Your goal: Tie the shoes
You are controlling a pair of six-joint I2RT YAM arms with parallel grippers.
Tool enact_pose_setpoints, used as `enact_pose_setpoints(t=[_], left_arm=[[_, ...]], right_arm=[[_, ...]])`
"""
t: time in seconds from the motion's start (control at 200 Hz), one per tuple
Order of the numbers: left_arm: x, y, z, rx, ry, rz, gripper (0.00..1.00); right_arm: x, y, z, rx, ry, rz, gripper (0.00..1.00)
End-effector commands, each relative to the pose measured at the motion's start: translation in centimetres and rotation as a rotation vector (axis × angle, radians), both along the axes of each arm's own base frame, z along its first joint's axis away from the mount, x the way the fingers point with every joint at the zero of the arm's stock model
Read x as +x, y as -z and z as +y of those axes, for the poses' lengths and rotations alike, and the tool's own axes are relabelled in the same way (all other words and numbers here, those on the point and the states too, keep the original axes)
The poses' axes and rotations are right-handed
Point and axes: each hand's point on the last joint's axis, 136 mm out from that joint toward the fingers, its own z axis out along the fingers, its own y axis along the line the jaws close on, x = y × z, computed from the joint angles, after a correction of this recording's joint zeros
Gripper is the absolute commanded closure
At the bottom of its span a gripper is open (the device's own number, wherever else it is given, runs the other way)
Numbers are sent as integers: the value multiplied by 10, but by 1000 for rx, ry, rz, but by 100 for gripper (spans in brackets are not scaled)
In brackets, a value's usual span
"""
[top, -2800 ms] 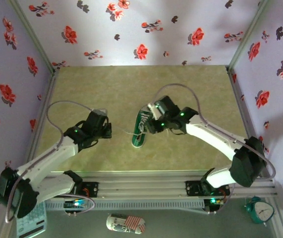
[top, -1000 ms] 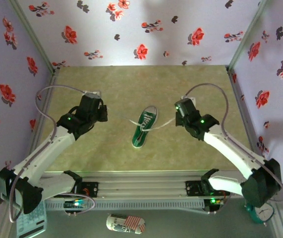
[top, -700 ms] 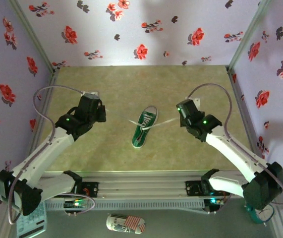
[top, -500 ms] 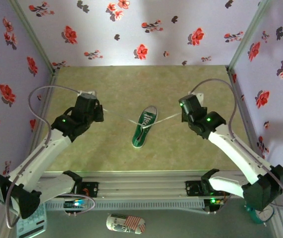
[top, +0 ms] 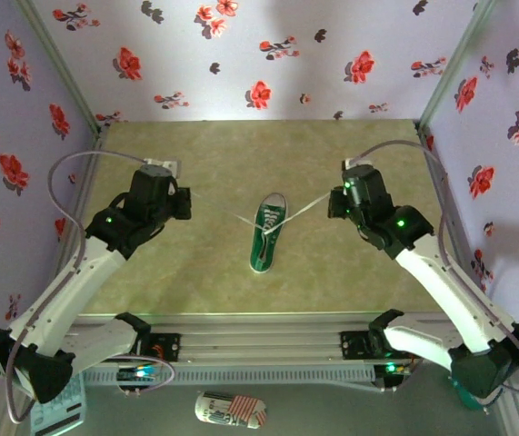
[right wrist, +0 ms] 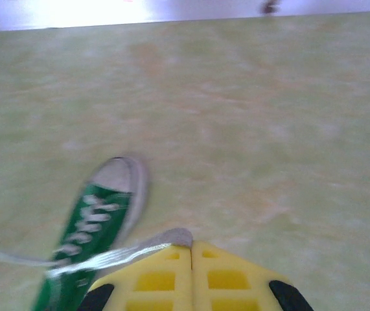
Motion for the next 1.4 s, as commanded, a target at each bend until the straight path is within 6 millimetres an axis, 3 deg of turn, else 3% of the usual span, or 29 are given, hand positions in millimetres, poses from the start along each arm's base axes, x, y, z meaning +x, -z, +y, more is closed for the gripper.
enact_pose_setpoints(t=[0.0,0.195,0.36,0.53,0.655,0.955,1.24,1.39], left_arm=[[0,-24,-31,-76,134,-42,100],[9,-34,-59,-108,193,-47,100],[29,-36,-76,-139,189,-37,100],[44,-33,-97,-171,220,-19,100],[47,-28,-107,-191,245,-7,100],[41,-6,-117,-223,301,26,100],[25,11,-124,-252,383,31,100],[17,21,-119,-249,386,35,100]], right_arm=[[-14,-45,59,232,-294,-53,100],[-48,-80,121,363,-568,-75,100],[-71,-84,167,380,-711,-63,100],[-67,-69,185,377,-704,-36,100],[-64,-43,196,367,-701,10,100],[-34,1,179,271,-526,31,100],[-16,10,166,286,-462,37,100],[1,26,153,274,-376,63,100]])
